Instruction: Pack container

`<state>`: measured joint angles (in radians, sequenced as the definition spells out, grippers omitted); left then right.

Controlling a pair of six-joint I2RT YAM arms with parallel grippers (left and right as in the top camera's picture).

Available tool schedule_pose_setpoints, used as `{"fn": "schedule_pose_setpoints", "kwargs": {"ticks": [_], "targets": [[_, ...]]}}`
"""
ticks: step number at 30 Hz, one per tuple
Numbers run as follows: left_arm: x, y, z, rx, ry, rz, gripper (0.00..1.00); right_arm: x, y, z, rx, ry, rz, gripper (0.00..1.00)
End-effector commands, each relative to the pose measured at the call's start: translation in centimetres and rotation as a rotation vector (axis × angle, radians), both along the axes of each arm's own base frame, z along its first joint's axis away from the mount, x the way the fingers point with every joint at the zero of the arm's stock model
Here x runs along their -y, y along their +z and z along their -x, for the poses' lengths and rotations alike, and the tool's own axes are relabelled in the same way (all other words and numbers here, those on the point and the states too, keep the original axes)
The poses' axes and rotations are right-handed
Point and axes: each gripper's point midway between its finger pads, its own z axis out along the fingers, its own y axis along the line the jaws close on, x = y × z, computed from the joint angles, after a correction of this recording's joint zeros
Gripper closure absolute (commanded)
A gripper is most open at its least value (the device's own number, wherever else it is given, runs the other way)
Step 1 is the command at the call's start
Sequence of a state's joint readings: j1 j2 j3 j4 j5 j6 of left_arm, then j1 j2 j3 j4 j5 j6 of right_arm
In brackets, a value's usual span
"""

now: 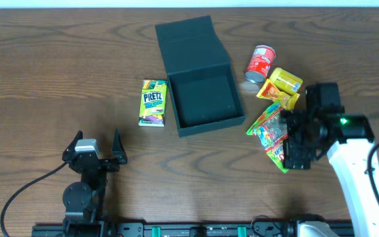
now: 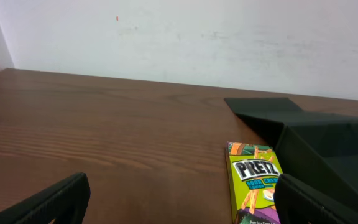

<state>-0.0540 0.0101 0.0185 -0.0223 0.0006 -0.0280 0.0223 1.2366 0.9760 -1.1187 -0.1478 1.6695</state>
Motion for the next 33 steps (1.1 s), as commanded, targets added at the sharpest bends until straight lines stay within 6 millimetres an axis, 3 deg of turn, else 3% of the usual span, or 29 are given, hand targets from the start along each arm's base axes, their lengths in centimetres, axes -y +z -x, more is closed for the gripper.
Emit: {"fn": "schedule_pose_setpoints", "kwargs": {"ticks": [1,6,11,19,28,33], "targets": [[-0.2,-1.9,0.1,-0.062,0.011,-0.010,0.05,1.5,-2.2,1.2,-0.048,-0.371,-0.038,0.02],[-0.2,-1.9,0.1,-0.062,0.011,-0.010,0.05,3.4,-4.5,1.1,0.015,-0.467,-0.030,0.08],[-0.2,-1.8,0.1,-0.061,0.011,-0.010,0.04,4.8,-6.1,1.6,0.017,-0.535,0.014,0.09],[-0.2,-1.9,0.1,-0.062,0.011,-0.010,0.05,4.8,-6.5,0.0,0.059,-0.530,-0.006,0.11],[-0.2,-1.9,0.1,-0.061,0.011,-0.010,0.04,4.2,-9.2,-2.3,0.036,-0.514,-0.048,0.15],[-0.2,-1.9,0.1,-0.062,0.011,-0.010,0.05,4.0,-8.8,-3.9,0.097,-0.501,-0.059,0.16]]}}
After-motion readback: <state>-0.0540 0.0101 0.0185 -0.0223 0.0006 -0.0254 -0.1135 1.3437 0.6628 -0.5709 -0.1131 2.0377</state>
